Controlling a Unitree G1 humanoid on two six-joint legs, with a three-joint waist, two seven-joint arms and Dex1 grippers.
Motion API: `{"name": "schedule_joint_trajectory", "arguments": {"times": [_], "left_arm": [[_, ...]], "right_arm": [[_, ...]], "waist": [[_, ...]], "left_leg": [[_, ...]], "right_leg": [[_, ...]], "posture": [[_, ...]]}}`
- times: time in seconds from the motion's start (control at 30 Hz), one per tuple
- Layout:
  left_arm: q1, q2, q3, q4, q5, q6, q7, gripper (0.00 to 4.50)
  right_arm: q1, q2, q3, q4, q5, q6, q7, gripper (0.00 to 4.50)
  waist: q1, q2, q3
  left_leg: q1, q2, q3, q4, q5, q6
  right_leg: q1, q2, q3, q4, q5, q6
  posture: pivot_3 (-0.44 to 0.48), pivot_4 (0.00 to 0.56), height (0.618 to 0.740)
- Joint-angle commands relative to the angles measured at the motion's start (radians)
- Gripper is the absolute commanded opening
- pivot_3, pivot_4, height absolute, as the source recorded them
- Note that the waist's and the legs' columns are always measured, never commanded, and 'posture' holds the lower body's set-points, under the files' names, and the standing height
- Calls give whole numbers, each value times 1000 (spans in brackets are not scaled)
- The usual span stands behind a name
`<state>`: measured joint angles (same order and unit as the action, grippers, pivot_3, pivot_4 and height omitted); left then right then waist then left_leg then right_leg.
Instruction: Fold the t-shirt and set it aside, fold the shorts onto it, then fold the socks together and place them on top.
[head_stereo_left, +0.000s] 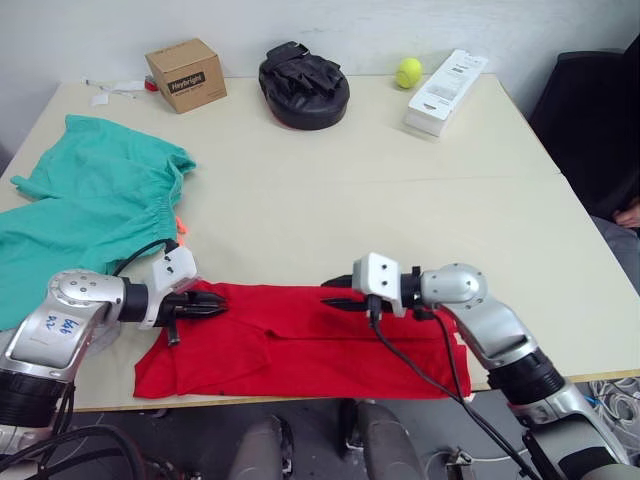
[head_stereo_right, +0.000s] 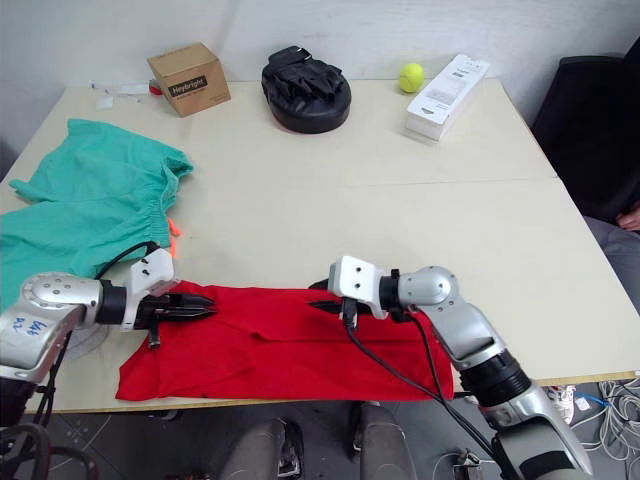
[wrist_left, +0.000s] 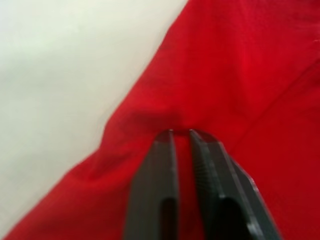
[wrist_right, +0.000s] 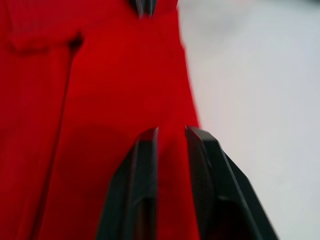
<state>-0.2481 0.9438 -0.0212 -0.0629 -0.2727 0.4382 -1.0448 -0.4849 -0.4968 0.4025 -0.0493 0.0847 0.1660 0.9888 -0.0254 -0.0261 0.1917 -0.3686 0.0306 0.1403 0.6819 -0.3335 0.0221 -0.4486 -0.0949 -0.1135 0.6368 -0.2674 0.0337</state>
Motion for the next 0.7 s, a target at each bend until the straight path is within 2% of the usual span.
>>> {"name": "schedule_joint_trajectory", "arguments": {"times": [0.03, 0.17, 0.47, 0.7], "left_arm": [[43, -3, -45, 31, 119, -66, 68, 0], [74, -8, -35, 36, 121, -59, 87, 0], [149, -15, 19, 37, 107, -55, 119, 0], [113, -45, 36, 56, 98, -54, 142, 0]], "right_arm": [[33, -15, 19, 8, -73, -48, -28, 44], [103, -57, -13, 28, -115, -52, -60, 44], [286, -237, -306, 47, -29, -2, -122, 44], [305, -267, -403, 46, 28, -7, -110, 44]], "waist": [[0, 0, 0], [1, 6, -5], [3, 12, -15], [2, 15, -17]], "left_leg": [[1, 0, 0, 0, 0, 0], [6, 0, 0, 0, 0, 0], [31, 0, 1, -18, -7, 0], [32, 0, 1, -19, -7, -1]], "right_leg": [[0, 0, 0, 0, 0, 0], [5, -1, 1, 0, 0, 0], [27, -1, 2, -10, -1, 0], [26, 0, 3, -10, -1, -1]], "posture": [[0, 150, 740], [0, 150, 740], [0, 150, 740], [0, 150, 740]]}}
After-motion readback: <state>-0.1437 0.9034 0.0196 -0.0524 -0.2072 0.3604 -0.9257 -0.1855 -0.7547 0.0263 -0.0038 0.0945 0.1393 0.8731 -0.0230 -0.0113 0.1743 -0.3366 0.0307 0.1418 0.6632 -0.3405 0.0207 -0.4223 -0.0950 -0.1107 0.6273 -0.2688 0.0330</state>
